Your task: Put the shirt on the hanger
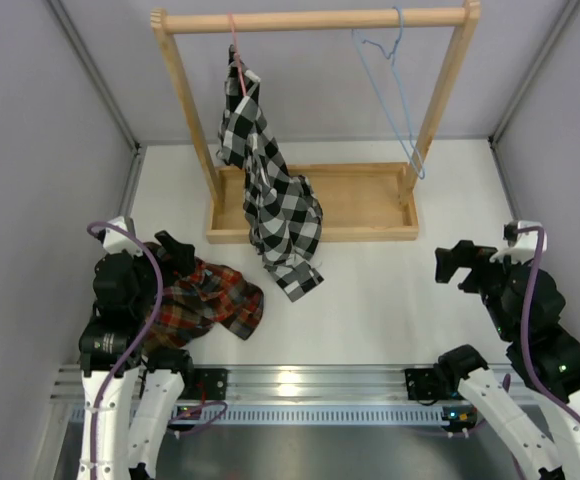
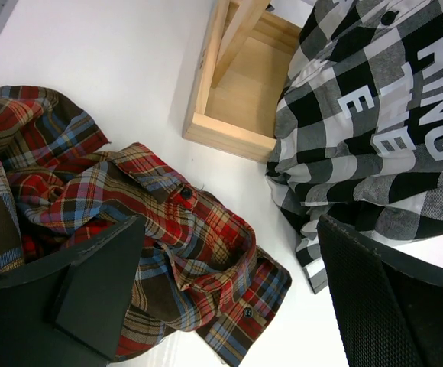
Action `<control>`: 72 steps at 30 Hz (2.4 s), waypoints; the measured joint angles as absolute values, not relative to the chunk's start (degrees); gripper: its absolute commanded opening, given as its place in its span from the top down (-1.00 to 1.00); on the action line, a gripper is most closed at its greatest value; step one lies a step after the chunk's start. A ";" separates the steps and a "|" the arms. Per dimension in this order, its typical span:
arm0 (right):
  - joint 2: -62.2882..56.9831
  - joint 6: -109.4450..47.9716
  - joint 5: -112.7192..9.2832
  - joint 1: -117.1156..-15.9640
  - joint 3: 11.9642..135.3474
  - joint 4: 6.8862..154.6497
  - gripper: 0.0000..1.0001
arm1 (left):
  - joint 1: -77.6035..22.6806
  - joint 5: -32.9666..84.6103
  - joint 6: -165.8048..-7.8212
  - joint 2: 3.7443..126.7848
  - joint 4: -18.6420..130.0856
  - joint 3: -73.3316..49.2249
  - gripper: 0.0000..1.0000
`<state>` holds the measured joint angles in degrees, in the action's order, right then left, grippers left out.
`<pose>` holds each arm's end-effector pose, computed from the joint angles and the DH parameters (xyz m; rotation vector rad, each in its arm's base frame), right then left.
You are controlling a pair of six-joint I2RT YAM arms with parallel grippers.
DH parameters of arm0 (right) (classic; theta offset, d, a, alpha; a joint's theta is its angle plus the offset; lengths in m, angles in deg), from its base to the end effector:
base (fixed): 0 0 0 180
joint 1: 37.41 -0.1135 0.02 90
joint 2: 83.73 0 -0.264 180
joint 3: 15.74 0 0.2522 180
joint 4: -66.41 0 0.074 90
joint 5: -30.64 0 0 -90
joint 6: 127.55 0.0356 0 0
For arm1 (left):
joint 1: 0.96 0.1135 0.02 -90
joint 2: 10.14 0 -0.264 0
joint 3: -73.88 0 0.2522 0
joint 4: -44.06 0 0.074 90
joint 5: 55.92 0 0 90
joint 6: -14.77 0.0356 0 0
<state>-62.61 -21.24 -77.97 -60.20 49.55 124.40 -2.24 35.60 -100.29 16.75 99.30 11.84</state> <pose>0.0590 0.0125 0.3586 0.1282 1.7987 0.1930 0.0937 -0.0011 0.3405 -0.4155 1.8863 -0.2827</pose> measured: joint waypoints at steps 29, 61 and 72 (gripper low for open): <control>-59.35 -18.83 -67.13 -60.29 45.94 123.61 -0.99 | -2.94 58.46 -128.88 43.13 106.12 20.22 -0.28; -51.09 -15.62 -28.97 -60.88 46.69 107.68 -0.99 | -17.08 -12.02 -119.35 22.35 93.40 -0.70 1.00; -47.86 2.20 -21.30 -79.54 31.32 83.88 -0.89 | -17.08 -6.41 -132.40 4.62 73.44 23.95 1.00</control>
